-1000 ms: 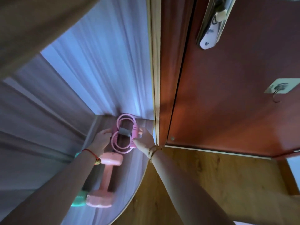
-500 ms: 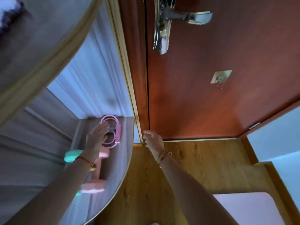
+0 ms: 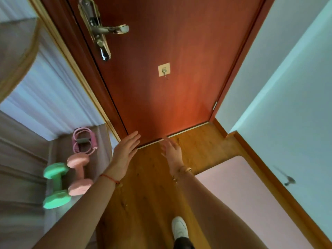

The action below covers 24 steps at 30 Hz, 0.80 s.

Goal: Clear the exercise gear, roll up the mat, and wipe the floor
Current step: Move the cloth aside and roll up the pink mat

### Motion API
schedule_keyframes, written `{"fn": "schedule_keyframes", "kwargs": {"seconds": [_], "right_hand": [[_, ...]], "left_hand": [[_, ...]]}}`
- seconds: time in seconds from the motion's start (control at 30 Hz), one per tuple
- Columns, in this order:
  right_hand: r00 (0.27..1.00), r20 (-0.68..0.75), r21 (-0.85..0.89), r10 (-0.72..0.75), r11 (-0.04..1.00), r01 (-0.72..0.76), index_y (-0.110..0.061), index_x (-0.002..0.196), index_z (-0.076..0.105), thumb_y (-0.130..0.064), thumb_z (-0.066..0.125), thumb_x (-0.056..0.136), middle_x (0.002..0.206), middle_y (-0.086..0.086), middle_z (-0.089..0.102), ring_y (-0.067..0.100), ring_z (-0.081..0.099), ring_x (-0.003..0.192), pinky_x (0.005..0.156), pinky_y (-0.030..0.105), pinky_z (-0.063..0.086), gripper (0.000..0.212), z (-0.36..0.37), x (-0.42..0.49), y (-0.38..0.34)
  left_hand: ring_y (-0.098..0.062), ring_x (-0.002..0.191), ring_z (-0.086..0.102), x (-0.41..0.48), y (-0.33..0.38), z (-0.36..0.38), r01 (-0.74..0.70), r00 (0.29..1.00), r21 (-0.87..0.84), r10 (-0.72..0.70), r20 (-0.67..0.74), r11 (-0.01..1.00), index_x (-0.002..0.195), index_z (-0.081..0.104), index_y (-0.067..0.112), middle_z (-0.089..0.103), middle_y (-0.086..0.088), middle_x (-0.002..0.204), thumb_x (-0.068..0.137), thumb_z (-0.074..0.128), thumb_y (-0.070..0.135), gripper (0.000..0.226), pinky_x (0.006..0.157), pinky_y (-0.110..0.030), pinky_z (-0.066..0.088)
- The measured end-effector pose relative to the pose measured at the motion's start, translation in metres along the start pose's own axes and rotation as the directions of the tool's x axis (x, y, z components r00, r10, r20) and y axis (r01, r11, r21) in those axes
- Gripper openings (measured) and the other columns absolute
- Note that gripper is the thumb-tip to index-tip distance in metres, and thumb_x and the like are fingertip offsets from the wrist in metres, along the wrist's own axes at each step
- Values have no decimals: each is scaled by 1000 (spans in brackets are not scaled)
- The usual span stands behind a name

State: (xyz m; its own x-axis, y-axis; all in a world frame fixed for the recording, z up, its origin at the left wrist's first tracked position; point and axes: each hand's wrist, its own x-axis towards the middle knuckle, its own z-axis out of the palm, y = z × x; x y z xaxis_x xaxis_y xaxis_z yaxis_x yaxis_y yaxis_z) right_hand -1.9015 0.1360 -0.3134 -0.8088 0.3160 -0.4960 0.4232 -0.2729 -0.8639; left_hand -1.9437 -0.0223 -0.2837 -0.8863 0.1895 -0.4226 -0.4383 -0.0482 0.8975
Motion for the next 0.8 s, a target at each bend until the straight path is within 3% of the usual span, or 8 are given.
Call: {"fn": "schedule_keyframes", "kwargs": {"seconds": [0.1,0.23,0.4,0.57,0.8], "right_hand": [[997,-79,94,-25,995,32,-20,130,59,-31,46,102,130,2,63,21,59,121,103,37,49,32,-57,-29,-6],[968,-249,131,-42,988,77,-16,129,61,-29,46,103,127,3,64,17,62,110,79,22,51,32,-143,-71,0],[902,-432,213,12,973,89,-16,128,61,-29,47,103,130,7,60,23,55,120,105,38,47,32,-253,-139,42],[790,-604,309,104,945,112,-14,128,61,-22,45,103,127,11,62,28,56,120,107,43,47,31,-356,-221,90],[635,-742,393,216,907,150,-13,129,60,-20,46,103,127,11,63,28,56,120,102,39,48,31,-493,-335,176]], "left_hand": [[-14,134,51,-23,-3,56,8,994,49,-13,111,999,140,53,24,59,4,139,107,42,26,35,117,-38,37],[-10,128,58,-51,-24,131,27,970,90,-48,237,996,133,60,27,66,6,131,106,45,27,31,115,-38,41],[-14,127,60,-107,-61,226,29,914,135,-81,397,990,132,62,24,65,3,135,105,47,27,31,115,-41,40],[-13,126,60,-175,-110,316,31,831,247,-162,532,968,136,59,23,64,5,136,101,53,33,36,114,-38,42],[-18,131,56,-269,-212,428,52,683,363,-299,667,930,140,53,23,59,2,141,104,44,35,39,115,-40,40]]}}
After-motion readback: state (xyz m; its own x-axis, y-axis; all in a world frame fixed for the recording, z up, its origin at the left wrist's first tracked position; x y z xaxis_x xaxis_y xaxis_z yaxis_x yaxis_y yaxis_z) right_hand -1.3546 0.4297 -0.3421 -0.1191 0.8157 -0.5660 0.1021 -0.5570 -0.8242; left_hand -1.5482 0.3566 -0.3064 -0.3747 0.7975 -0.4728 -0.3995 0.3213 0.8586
